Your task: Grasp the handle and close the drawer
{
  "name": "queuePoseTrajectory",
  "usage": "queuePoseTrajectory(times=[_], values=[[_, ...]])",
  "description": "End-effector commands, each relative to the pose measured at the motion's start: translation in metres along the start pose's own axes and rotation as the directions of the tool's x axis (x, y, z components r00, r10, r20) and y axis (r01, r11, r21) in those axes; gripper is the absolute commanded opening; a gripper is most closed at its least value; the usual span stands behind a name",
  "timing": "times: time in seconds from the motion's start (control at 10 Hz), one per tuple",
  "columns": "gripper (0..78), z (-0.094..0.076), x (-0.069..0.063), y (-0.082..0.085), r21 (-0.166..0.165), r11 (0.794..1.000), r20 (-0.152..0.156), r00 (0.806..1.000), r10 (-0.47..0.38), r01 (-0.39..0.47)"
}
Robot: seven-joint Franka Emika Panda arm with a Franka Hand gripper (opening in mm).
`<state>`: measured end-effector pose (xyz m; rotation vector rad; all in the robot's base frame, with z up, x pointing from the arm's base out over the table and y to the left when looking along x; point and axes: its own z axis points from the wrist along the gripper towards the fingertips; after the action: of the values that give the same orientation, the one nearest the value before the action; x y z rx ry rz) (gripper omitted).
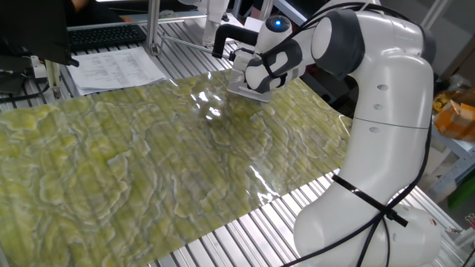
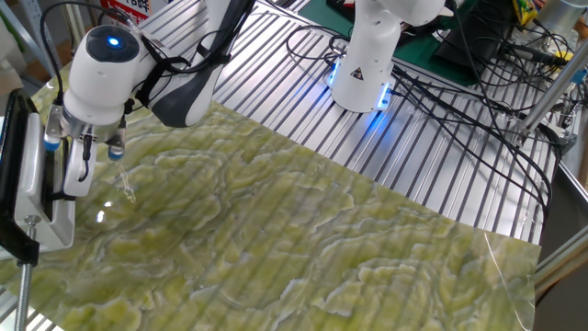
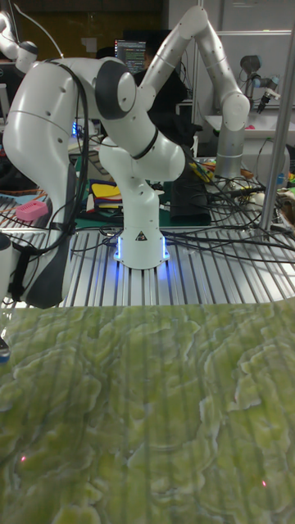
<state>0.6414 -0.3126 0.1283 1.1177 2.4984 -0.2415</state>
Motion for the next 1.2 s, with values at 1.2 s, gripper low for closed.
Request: queuePoseTrajectory(times=[1.2], values=[[77.5,0.0138,0.0072,-0.0009,-0.113,0.993,-0.069,0.998,0.011,-0.018]])
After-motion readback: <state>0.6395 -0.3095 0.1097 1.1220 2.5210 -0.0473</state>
